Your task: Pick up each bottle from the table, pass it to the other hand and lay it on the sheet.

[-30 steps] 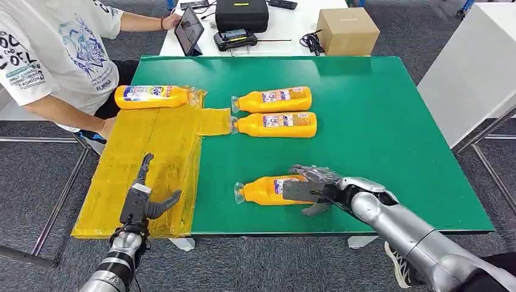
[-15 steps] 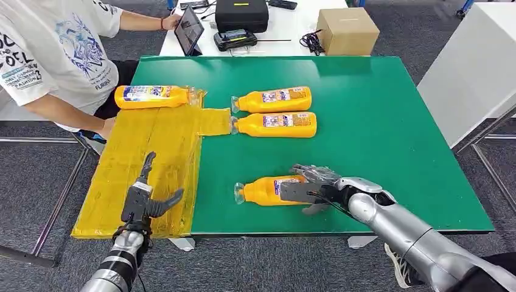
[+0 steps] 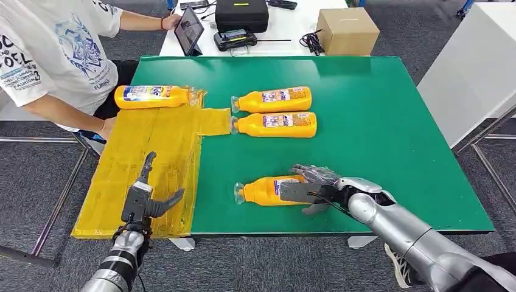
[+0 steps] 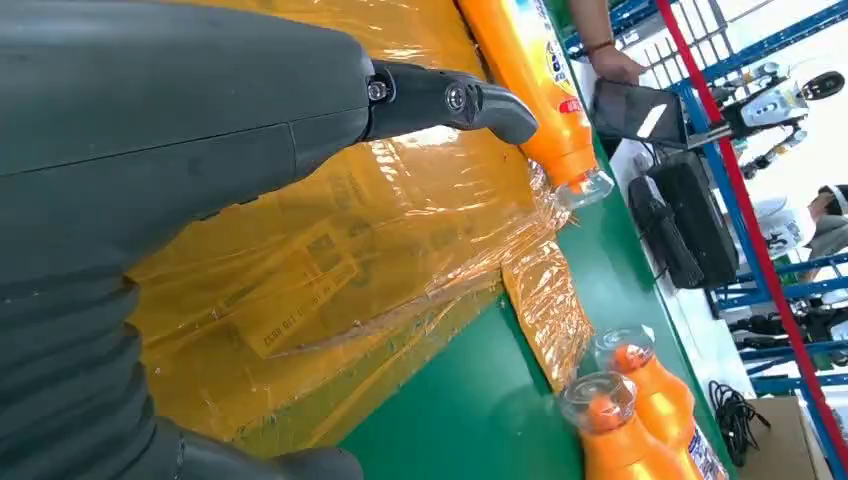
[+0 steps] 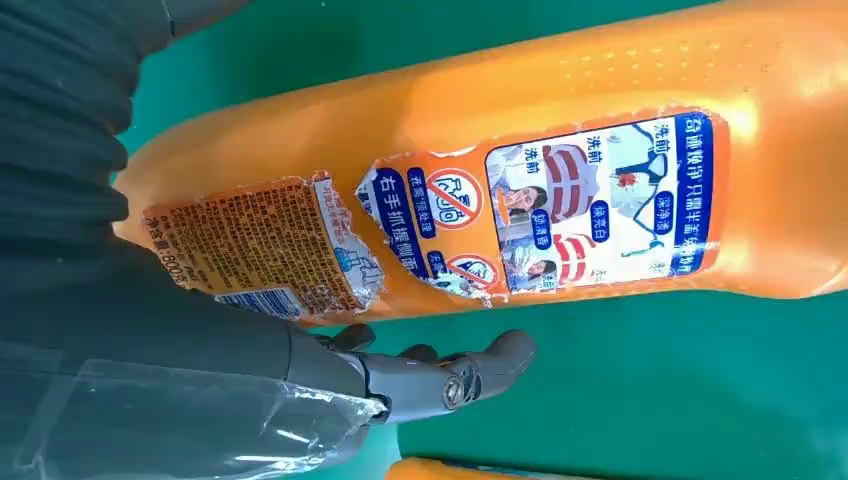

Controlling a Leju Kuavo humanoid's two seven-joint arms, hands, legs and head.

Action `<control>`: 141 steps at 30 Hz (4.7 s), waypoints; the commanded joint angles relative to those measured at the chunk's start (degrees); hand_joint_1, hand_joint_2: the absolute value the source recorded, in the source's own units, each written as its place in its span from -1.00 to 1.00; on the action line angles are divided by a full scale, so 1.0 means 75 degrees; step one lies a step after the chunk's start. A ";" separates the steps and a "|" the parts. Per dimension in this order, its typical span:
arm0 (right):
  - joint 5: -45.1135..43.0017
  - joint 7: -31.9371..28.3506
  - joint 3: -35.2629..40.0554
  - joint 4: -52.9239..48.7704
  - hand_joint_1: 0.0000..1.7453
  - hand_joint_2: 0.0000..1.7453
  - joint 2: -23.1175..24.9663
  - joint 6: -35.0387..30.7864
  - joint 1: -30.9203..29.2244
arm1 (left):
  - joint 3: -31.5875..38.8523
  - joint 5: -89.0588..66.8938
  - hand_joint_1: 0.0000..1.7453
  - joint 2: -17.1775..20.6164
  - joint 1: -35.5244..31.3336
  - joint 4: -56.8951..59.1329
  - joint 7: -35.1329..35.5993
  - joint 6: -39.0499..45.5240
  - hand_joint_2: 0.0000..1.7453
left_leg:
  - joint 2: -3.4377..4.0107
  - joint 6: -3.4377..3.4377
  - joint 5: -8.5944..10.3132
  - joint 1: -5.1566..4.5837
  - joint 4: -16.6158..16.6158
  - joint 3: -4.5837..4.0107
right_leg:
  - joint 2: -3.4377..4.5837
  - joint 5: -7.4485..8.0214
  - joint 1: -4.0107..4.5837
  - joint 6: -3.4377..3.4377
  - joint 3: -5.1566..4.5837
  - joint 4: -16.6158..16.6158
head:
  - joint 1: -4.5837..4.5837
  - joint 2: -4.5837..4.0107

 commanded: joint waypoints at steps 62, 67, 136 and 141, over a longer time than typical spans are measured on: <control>0.3255 -0.0155 -0.1973 0.1022 1.00 1.00 0.1752 -0.2247 0.1765 | 0.0435 -0.0347 -1.00 -0.0150 -0.0043 0.0321 0.0003 -0.0280 1.00 | 0.0058 -0.0006 -0.0012 0.0019 -0.0017 0.0135 | 0.0069 0.0020 0.0020 -0.0021 0.0118 -0.0032 | -0.0009 0.0000; 0.3195 -0.1857 -0.4206 -0.1931 1.00 1.00 0.2985 -0.4321 0.3593 | 0.0537 -0.0129 -1.00 -0.0367 0.0480 -0.0633 -0.0021 -0.0606 1.00 | 0.0054 -0.0010 -0.0021 0.0021 -0.0013 0.0120 | 0.0075 0.0014 0.0023 -0.0023 0.0102 -0.0023 | -0.0003 0.0000; 0.1614 -0.4996 -0.3411 0.2677 1.00 1.00 0.5807 -0.5179 0.3131 | -0.3063 0.4806 -1.00 -0.0158 0.1507 -0.3479 0.2951 -0.4834 1.00 | 0.0052 -0.0002 -0.0033 0.0006 -0.0016 0.0047 | 0.0058 -0.0006 0.0005 -0.0006 0.0034 -0.0017 | -0.0006 0.0000; 0.1743 -0.4984 -0.3047 0.3182 1.00 1.00 0.5932 -0.5050 0.2957 | -0.3088 0.4733 -1.00 -0.0167 0.1421 -0.3345 0.2926 -0.4752 1.00 | 0.0046 -0.0003 -0.0033 0.0010 -0.0014 0.0045 | 0.0051 -0.0007 0.0008 -0.0007 0.0035 -0.0019 | -0.0003 0.0000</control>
